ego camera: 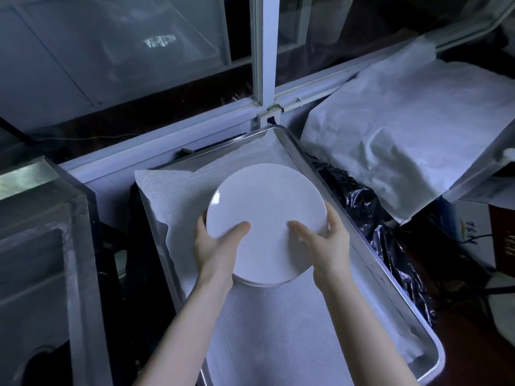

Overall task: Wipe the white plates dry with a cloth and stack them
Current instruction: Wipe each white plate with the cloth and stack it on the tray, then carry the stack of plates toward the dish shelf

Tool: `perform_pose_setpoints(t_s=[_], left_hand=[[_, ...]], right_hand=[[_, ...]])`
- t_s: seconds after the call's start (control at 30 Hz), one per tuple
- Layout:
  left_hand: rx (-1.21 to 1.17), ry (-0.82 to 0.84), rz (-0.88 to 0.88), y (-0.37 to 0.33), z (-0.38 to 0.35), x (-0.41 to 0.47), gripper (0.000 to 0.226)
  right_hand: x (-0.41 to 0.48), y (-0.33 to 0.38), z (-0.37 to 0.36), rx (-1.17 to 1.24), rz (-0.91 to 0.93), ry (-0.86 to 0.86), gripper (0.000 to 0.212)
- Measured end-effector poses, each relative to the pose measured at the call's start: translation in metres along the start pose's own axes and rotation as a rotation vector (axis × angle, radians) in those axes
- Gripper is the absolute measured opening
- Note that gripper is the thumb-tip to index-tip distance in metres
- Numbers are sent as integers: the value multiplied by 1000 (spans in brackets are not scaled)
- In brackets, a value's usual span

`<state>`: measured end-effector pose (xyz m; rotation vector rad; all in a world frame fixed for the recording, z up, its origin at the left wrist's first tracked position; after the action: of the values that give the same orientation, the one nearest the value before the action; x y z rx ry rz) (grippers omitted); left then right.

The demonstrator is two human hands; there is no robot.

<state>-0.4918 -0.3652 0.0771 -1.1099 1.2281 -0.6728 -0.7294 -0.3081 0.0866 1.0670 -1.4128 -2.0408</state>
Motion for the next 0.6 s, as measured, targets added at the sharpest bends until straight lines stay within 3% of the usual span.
perform_pose_setpoints(t_s=[0.3,0.6], left_hand=[[79,41,-64,-20,11,-4,61],[86,219,-86,-29,28,-51,64]], right_hand=[[-24,0,0,96,57,34,52],[-94,-3,31,128,64,-117,56]])
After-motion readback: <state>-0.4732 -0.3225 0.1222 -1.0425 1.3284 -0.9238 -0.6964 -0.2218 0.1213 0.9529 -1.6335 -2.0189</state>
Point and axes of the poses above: each hand's wrist, its own x-axis towards the middle knuckle, its own z-axis out of the back of the hand, y = z × x, the point moved 9 cm from there along x, towards the middle knuckle, and after that the axes turned 6 degrees about -x, right-handed, at the moved point
